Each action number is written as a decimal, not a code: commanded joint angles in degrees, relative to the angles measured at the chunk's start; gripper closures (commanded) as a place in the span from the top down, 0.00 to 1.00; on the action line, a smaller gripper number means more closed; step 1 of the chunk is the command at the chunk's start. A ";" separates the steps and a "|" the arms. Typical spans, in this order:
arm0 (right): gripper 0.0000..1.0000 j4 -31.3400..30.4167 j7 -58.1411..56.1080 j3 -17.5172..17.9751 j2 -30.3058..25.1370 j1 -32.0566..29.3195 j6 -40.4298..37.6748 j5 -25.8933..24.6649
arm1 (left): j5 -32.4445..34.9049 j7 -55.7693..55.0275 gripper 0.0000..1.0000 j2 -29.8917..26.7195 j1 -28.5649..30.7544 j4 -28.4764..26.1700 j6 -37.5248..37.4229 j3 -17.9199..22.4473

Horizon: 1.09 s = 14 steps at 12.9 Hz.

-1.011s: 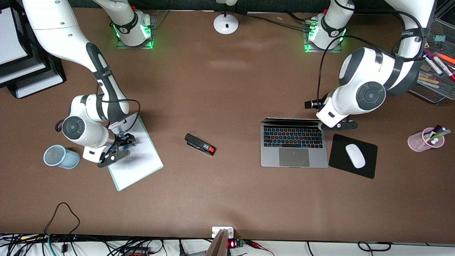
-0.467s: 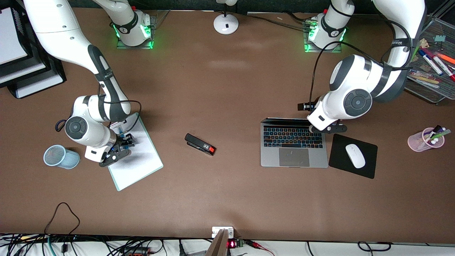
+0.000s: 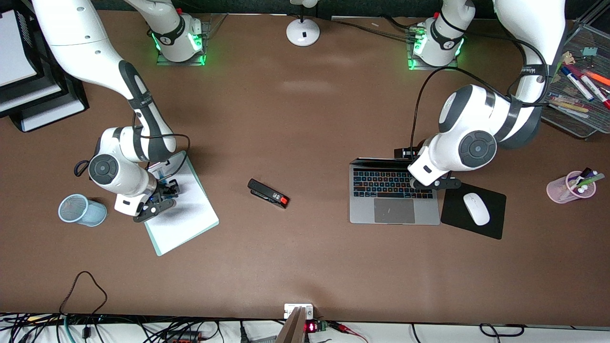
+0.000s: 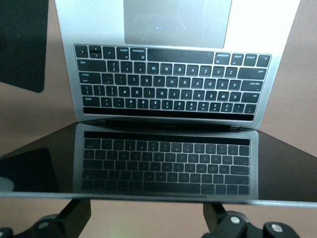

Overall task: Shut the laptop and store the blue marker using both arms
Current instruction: 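Grasp the blue marker with the right gripper while the left gripper lowers onto the lid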

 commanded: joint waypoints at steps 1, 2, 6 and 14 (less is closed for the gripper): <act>0.53 -0.71 -0.02 0.10 -1.00 0.09 0.51 0.34 | -0.77 -0.11 1.00 1.61 -0.37 2.64 -0.55 0.01; 0.58 -0.53 -0.02 0.10 -1.08 0.09 0.51 0.51 | -0.77 -0.11 1.00 1.70 -0.37 2.65 -0.55 0.01; 0.56 -0.35 -0.02 0.10 -1.17 0.18 0.51 0.51 | -0.68 -0.11 1.00 3.45 -0.37 5.10 -0.55 0.01; 0.18 -0.53 0.07 0.10 -1.17 0.18 0.51 0.51 | -0.68 -0.02 1.00 8.12 -0.37 9.94 2.35 0.01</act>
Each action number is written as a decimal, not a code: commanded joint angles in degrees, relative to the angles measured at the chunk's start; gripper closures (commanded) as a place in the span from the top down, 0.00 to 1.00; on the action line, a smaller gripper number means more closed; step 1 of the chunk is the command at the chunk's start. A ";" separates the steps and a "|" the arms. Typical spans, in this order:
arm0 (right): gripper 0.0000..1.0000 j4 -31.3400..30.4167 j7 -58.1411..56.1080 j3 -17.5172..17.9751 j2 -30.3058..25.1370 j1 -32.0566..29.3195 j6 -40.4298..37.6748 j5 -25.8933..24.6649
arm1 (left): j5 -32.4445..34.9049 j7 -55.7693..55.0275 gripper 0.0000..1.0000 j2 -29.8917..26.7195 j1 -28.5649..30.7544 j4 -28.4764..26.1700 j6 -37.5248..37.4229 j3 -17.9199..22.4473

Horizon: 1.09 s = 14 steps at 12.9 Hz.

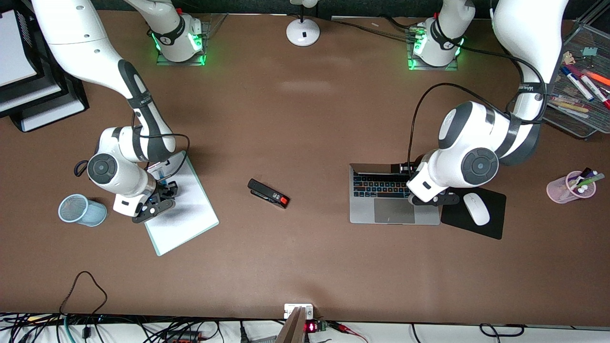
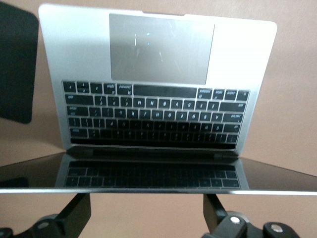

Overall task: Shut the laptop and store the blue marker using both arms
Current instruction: 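Grasp the blue marker with the right gripper while the left gripper lowers onto the lid, then carry the marker to the light blue cup while the left gripper pushes the lid down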

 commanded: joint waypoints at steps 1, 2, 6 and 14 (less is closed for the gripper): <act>0.10 -0.82 -0.05 0.06 -1.03 0.22 0.18 0.59 | -0.59 -0.02 1.00 2.04 -0.26 2.29 1.06 0.00; 0.05 -0.82 -0.05 0.06 -1.03 0.14 0.18 0.77 | -0.59 0.06 1.00 2.39 -0.26 2.29 2.46 0.00; 0.05 -0.29 -1.10 -0.03 -5.67 0.05 0.18 0.16 | -0.33 0.06 1.00 3.80 -0.26 2.37 6.94 0.09; 0.05 0.15 -41.29 -0.47 -23.97 -3.81 -3.16 2.86 | -0.07 0.06 1.00 6.35 -0.53 4.66 11.34 0.09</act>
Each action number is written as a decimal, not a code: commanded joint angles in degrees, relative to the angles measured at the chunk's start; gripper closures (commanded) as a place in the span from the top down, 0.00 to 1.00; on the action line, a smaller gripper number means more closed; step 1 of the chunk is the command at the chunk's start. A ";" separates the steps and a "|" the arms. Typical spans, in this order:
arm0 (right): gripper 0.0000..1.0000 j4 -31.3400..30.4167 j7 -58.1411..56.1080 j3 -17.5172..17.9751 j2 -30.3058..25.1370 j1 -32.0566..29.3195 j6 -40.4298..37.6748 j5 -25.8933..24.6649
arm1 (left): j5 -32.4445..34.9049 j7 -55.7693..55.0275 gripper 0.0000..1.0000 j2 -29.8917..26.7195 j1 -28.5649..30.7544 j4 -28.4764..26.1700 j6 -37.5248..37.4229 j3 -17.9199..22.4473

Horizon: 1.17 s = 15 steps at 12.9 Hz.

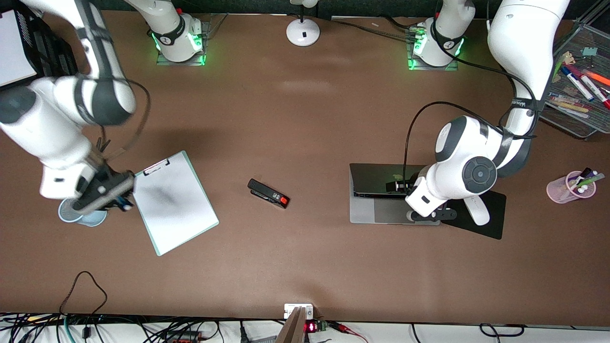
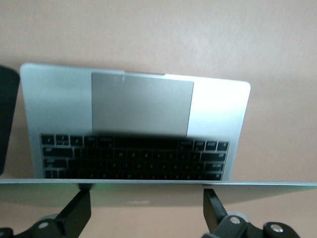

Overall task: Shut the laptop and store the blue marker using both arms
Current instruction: 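Carry the marker to the light blue cup while the left gripper pushes the lid down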

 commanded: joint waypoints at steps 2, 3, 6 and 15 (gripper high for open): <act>0.05 -1.31 -26.07 0.13 -2.12 -6.30 0.11 10.73 | -0.07 0.06 1.00 2.08 -0.69 1.88 1.35 0.17; 0.05 -1.40 -32.14 0.13 -1.69 -7.71 0.02 14.87 | 0.02 0.06 1.00 2.69 -0.70 1.88 2.22 0.17; 0.05 -1.31 -48.32 0.13 -0.46 -10.80 -0.41 23.15 | 0.02 0.15 1.00 4.27 -0.96 1.88 4.25 0.17; 0.05 10.53 -78.84 0.13 9.20 -22.57 -23.68 31.87 | 1.78 0.06 1.00 8.40 -1.40 1.88 11.01 0.26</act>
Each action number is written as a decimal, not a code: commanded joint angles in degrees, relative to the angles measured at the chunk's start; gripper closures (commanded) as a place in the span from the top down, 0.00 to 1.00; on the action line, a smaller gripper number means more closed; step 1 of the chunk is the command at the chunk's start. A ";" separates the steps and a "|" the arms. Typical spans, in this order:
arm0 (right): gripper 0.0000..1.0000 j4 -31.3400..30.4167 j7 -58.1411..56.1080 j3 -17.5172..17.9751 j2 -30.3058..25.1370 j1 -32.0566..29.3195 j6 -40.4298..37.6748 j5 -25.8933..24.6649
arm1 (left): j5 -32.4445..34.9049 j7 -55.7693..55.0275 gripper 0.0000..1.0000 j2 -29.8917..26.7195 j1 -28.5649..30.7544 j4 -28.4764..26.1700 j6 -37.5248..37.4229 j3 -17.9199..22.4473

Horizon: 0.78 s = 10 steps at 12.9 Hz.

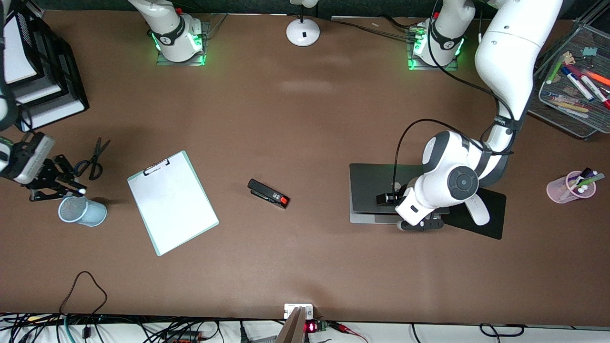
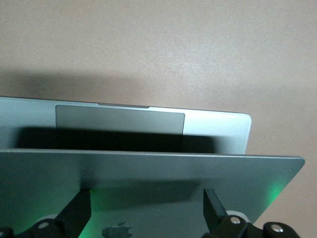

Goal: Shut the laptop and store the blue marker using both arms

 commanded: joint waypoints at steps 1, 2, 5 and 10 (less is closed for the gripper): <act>0.05 8.29 -5.60 0.75 5.15 -3.69 -8.96 1.28 | 1.09 0.10 1.00 2.35 -0.74 1.72 2.10 0.26; 0.05 10.92 -5.95 0.83 6.91 -4.74 -12.39 1.28 | 1.18 0.11 1.00 2.97 -0.91 1.64 3.07 0.43; 0.05 13.24 -6.39 0.83 9.56 -6.51 -17.86 5.13 | 1.18 0.11 1.00 4.46 -0.92 1.55 5.01 0.61; 0.05 14.28 -13.93 0.83 12.28 -7.56 -20.87 12.52 | 3.20 0.11 1.00 6.57 -0.92 1.55 6.95 0.61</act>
